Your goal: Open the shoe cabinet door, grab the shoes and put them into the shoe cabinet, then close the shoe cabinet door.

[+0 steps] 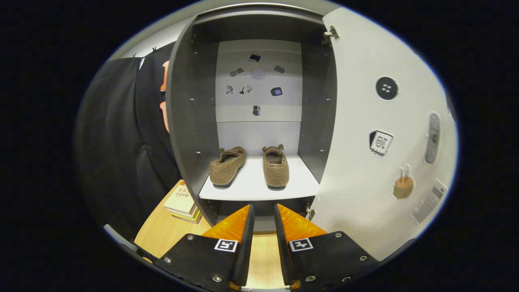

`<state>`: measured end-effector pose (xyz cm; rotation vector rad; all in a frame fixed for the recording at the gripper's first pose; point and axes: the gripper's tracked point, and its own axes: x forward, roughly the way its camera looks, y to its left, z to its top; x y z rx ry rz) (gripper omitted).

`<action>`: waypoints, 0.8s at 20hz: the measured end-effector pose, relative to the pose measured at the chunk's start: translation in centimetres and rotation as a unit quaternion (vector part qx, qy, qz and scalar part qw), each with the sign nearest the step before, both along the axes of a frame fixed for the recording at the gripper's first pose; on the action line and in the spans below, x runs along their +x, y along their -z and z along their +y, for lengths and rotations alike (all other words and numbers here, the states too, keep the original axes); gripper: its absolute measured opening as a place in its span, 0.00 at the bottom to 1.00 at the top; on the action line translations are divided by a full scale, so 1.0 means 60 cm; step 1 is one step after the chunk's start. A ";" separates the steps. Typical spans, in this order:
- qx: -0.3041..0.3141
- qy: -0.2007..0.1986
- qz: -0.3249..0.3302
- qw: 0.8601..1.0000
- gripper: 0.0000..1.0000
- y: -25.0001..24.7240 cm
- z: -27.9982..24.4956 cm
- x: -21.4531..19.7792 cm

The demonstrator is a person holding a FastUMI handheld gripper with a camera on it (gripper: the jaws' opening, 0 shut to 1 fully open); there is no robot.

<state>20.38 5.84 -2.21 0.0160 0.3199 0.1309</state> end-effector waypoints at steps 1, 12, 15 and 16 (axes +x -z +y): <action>0.005 0.000 -0.002 1.000 0.33 0.000 -0.005 -0.025; 0.001 0.063 -0.058 0.996 0.44 -0.027 -0.119 -0.244; 0.014 0.089 -0.056 0.994 0.46 -0.029 -0.167 -0.287; 0.014 0.096 -0.057 0.994 0.47 -0.031 -0.185 -0.302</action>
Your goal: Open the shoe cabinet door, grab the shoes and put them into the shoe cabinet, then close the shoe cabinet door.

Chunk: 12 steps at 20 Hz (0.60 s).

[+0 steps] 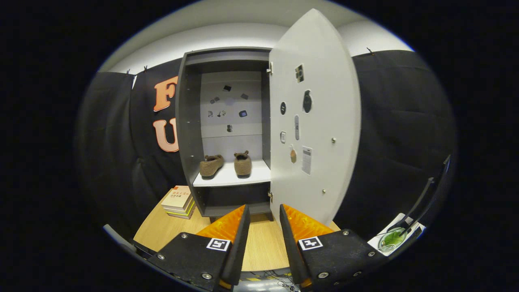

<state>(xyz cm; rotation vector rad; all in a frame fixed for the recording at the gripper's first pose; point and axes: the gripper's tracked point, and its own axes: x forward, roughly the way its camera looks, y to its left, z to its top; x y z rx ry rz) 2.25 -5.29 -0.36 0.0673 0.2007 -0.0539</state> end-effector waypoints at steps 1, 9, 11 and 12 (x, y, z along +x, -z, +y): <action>-0.001 0.009 0.000 1.000 0.49 -0.002 -0.020 -0.010; 0.002 0.053 -0.014 0.999 0.50 0.004 -0.170 -0.020; 0.011 0.053 -0.013 0.998 0.51 0.013 -0.207 -0.001; 0.016 0.052 -0.009 0.998 0.51 0.021 -0.222 0.010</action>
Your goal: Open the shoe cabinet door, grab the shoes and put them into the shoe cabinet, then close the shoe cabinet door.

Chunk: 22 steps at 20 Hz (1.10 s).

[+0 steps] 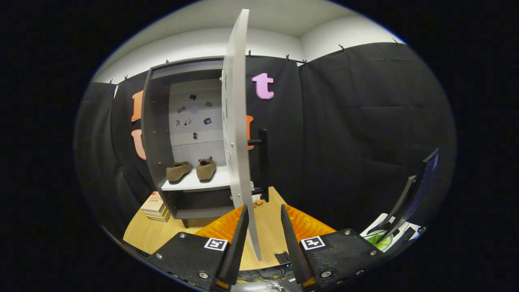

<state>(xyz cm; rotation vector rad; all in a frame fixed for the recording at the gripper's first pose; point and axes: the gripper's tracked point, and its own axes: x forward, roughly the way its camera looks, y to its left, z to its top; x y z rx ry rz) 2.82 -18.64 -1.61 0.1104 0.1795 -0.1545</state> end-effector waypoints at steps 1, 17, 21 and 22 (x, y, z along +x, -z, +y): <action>0.006 -0.002 0.002 1.000 0.52 0.008 -0.015 0.006; 0.031 -0.134 -0.030 0.990 0.58 0.023 0.040 0.069; 0.030 -0.196 -0.040 0.979 0.58 0.023 0.121 0.071; 0.031 -0.212 -0.042 0.976 0.58 0.022 0.144 0.071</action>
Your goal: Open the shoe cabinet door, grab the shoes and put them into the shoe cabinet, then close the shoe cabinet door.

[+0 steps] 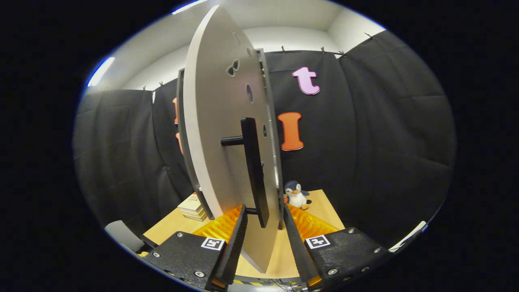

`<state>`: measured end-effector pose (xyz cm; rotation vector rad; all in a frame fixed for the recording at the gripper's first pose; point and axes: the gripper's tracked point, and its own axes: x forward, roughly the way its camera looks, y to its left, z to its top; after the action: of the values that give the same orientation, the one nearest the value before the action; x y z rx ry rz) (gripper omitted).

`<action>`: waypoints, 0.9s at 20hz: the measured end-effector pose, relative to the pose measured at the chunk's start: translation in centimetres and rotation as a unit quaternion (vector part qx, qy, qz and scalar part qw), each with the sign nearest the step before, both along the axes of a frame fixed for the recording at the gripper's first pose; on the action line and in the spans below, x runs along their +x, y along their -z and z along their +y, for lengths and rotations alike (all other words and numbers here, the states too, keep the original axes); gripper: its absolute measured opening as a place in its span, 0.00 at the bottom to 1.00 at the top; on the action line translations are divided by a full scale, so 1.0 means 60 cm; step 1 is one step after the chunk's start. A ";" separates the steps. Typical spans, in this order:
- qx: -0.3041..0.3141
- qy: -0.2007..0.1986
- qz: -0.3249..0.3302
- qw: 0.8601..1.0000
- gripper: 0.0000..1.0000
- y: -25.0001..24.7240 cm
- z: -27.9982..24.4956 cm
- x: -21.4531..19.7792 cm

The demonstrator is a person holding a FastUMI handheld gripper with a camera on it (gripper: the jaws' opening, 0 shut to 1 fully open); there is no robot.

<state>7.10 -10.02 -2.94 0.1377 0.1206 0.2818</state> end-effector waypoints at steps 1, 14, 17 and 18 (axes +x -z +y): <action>0.000 -0.011 0.001 1.000 0.58 0.000 0.019 0.004; 0.008 -0.110 -0.022 0.994 0.75 -0.011 0.193 0.055; 0.013 -0.122 -0.021 0.992 0.83 -0.016 0.234 0.078; 0.013 -0.124 -0.020 0.992 0.85 -0.019 0.247 0.088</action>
<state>12.36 4.82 -1.79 0.1438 0.0946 0.5344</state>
